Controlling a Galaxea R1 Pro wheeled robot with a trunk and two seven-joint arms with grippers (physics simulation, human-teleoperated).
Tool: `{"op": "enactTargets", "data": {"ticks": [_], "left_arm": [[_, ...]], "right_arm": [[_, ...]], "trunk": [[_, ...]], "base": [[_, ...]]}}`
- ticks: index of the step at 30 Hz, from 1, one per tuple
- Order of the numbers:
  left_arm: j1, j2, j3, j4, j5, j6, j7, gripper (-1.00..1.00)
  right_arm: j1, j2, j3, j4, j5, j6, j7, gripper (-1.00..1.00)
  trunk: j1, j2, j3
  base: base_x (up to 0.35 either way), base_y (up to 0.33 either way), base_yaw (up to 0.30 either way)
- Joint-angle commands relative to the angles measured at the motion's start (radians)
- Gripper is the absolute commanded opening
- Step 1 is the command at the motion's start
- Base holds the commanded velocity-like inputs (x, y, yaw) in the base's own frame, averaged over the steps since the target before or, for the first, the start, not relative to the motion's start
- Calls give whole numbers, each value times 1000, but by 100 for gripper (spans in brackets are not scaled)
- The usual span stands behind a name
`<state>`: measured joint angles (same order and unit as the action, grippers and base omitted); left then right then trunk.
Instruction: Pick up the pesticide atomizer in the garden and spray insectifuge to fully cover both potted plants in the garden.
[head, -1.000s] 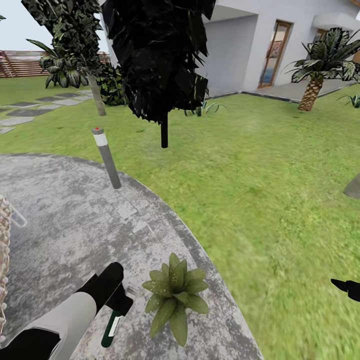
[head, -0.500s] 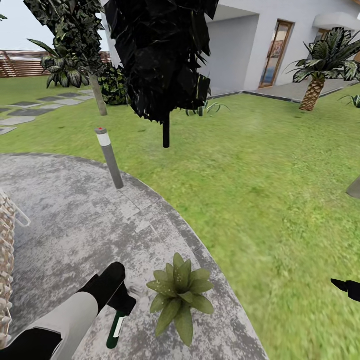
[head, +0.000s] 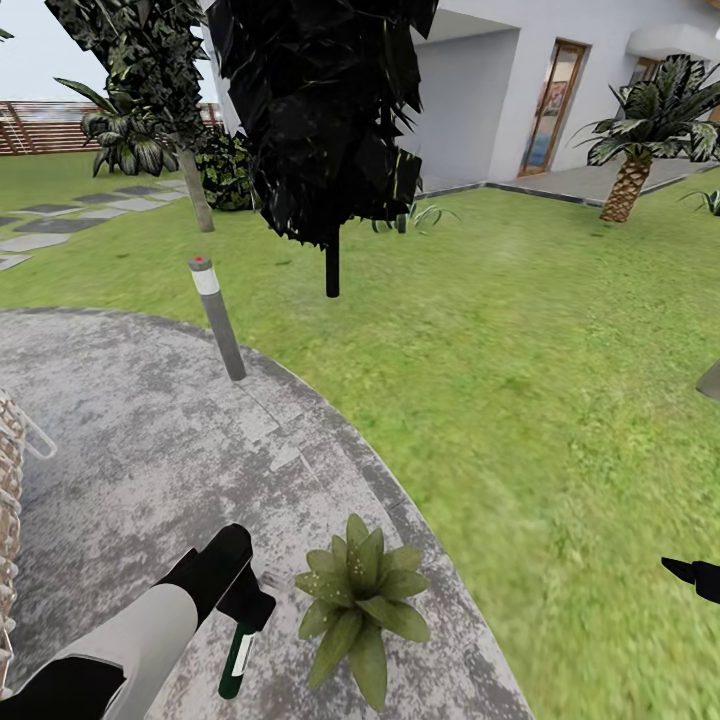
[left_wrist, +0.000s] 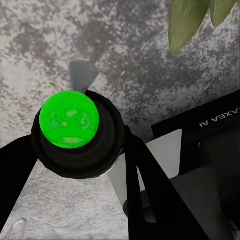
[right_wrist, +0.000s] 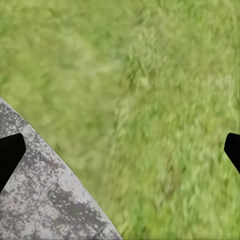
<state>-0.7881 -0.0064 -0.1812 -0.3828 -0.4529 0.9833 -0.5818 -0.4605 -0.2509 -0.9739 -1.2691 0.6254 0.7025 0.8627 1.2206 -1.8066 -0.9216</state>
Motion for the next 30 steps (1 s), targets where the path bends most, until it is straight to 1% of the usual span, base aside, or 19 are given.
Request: {"op": "enactTargets", "data": {"ticks": [1, 11, 16, 20, 26, 27, 30], "left_arm": [[0, 1, -2, -1, -10, 2, -10, -100], [0, 2, -1, 1, -10, 2, -10, -100], [0, 2, -1, 1, -10, 2, -10, -100], [0, 1, -1, 1, -10, 2, -10, -100], [0, 0, -3, 4, -10, 2, -10, -100], [0, 0, -3, 53, -11, 1, -10, -100], [0, 0, -3, 80, -11, 0, -10, -100]], "right_arm": [[-1, 0, -2, -1, 10, 2, 10, 100], [-1, 0, -2, -1, 10, 2, 10, 100], [-1, 0, -2, -1, 10, 2, 10, 100], [-1, 0, -2, -1, 10, 2, 10, 100], [-1, -1, -3, -1, 10, 2, 10, 100], [-1, 0, -2, -2, 10, 2, 10, 100], [-1, -1, -3, -2, 10, 2, 10, 100]], "trunk": [[0, 0, -1], [0, 0, -1], [0, 0, -1], [0, 0, -1], [0, 0, -1], [0, 0, -1], [0, 0, -1]], "base": [[0, 0, 0], [1, 1, 18], [160, 146, 177], [192, 178, 36], [19, 18, 2], [0, 0, 0], [0, 0, 0]]}}
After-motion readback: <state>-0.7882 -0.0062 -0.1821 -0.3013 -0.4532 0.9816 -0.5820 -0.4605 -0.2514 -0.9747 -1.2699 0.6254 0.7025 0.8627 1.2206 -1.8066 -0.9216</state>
